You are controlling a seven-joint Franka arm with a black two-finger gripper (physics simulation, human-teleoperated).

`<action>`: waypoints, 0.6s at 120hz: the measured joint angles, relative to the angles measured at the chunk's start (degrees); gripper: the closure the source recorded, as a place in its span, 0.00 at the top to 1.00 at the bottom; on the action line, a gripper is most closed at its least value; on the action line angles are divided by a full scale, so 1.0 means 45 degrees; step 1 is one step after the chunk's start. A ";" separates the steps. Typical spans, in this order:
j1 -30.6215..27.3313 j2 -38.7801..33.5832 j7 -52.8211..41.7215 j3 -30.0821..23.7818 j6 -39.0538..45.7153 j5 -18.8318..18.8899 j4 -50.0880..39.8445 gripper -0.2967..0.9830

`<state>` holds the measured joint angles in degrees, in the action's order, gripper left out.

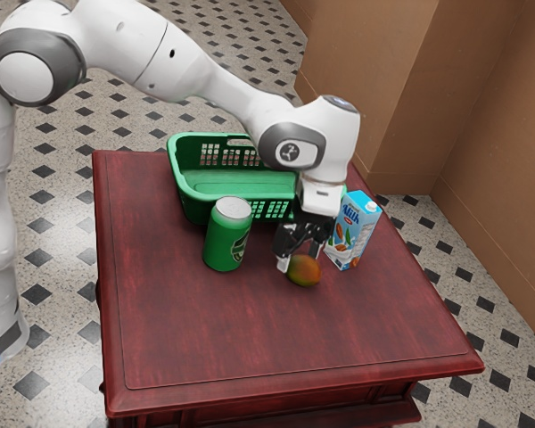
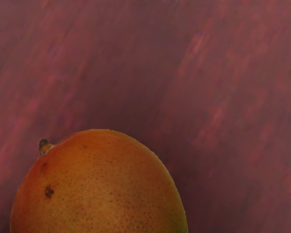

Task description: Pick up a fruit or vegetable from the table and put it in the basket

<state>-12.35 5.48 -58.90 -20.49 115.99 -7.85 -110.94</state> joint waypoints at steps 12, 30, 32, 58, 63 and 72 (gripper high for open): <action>0.0035 0.0033 0.0024 -0.0005 0.0056 0.0002 -0.0052 0.77; 0.0056 0.0167 0.0053 -0.0006 0.0286 0.0020 -0.0242 0.70; 0.0067 0.0170 0.0055 -0.0006 0.0310 0.0021 -0.0248 0.68; 0.0104 0.0313 0.0111 -0.0003 0.0566 0.0226 -0.0254 0.49; 0.0110 0.0343 0.0128 -0.0006 0.0604 0.0251 -0.0253 0.45; 0.0115 0.0363 0.0164 -0.0012 0.0675 0.0295 -0.0252 0.43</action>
<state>-11.83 7.11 -58.16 -20.54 119.03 -6.52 -112.08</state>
